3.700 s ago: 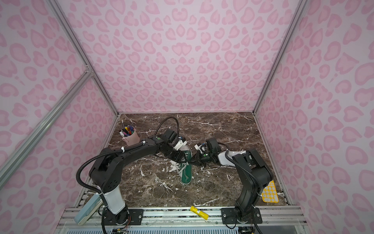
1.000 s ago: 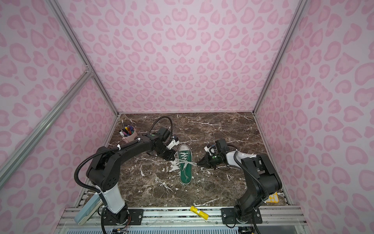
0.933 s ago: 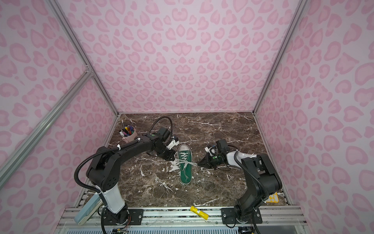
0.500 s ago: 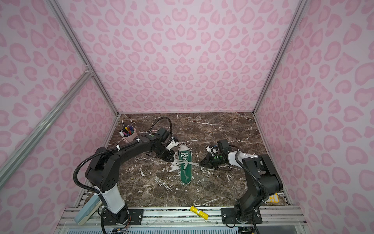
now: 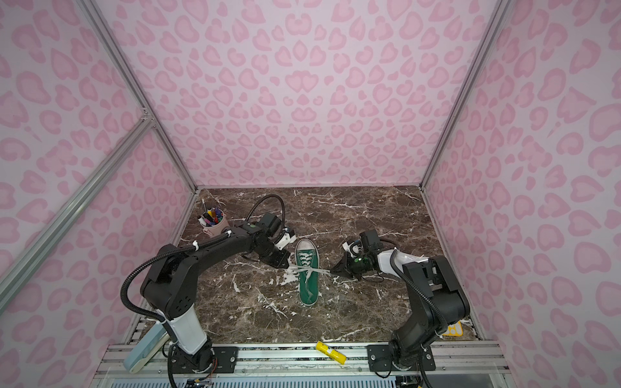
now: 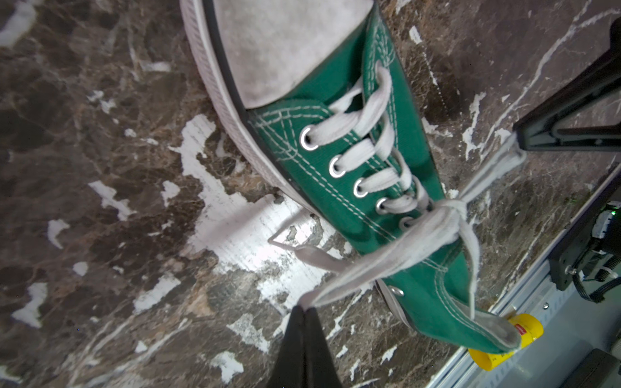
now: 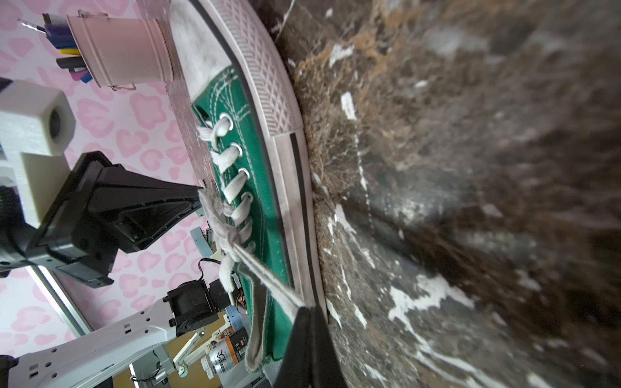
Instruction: Tie the shoes
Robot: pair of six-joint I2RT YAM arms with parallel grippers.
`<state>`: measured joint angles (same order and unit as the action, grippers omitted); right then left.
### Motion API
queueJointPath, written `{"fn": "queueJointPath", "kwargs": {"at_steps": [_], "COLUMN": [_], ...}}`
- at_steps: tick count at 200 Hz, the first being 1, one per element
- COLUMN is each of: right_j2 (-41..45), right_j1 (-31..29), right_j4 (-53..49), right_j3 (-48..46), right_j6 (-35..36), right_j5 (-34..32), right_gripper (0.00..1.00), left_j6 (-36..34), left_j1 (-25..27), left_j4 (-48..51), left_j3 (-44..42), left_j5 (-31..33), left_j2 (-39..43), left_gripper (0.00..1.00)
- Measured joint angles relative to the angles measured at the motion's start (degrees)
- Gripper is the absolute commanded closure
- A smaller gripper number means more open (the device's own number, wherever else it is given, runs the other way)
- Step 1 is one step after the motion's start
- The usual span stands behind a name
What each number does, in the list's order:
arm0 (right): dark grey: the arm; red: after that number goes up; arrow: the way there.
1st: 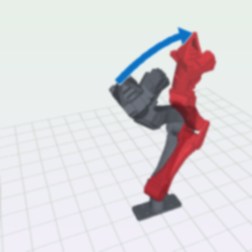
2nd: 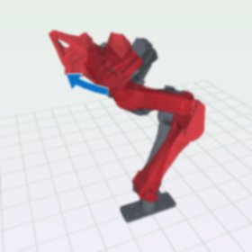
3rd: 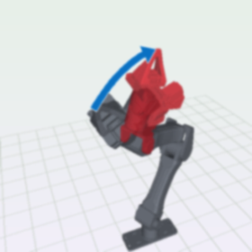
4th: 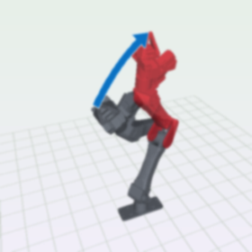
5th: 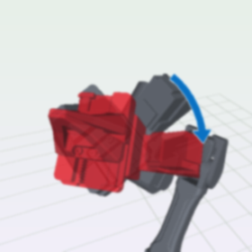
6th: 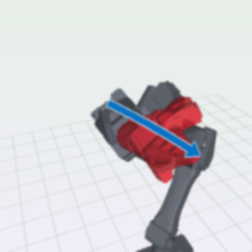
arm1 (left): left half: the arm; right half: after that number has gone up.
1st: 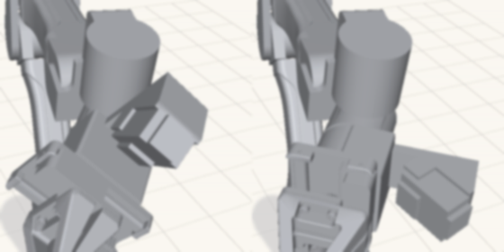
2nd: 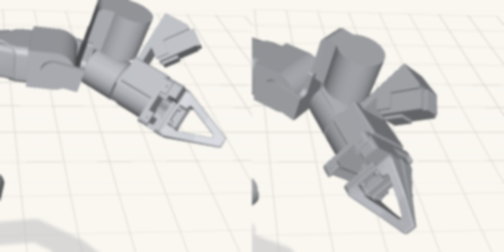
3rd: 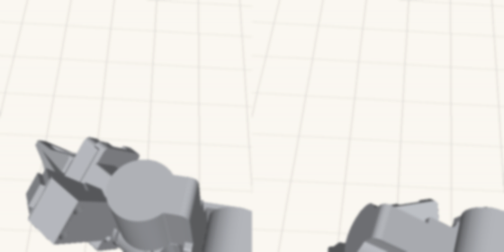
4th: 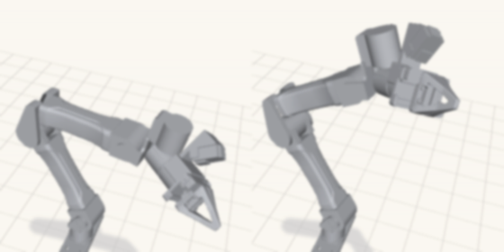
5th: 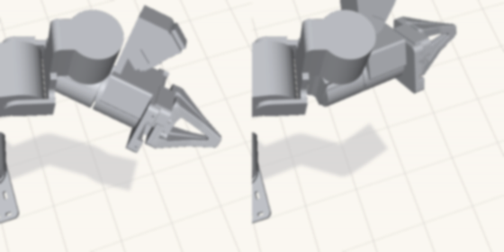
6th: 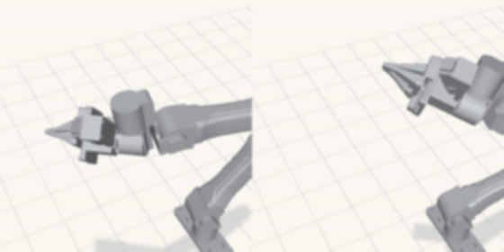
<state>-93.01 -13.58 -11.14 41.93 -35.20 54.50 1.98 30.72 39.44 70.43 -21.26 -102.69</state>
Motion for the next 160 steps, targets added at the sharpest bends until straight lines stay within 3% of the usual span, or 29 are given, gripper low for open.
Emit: {"fn": "queueJointPath", "kwargs": {"at_steps": [160], "right_j2": [1.09], "right_j1": [0.96], "right_j4": [-2.51], "right_j3": [0.20], "right_j6": [1.75], "right_j5": [-3.56], "right_gripper": [1.00], "left_j6": [0.20], "left_j1": [-0.02], "left_j4": [-1.05], "left_j3": [-1.09], "left_j5": [-0.39], "left_j2": [0.17], "left_gripper": [0.96]}}
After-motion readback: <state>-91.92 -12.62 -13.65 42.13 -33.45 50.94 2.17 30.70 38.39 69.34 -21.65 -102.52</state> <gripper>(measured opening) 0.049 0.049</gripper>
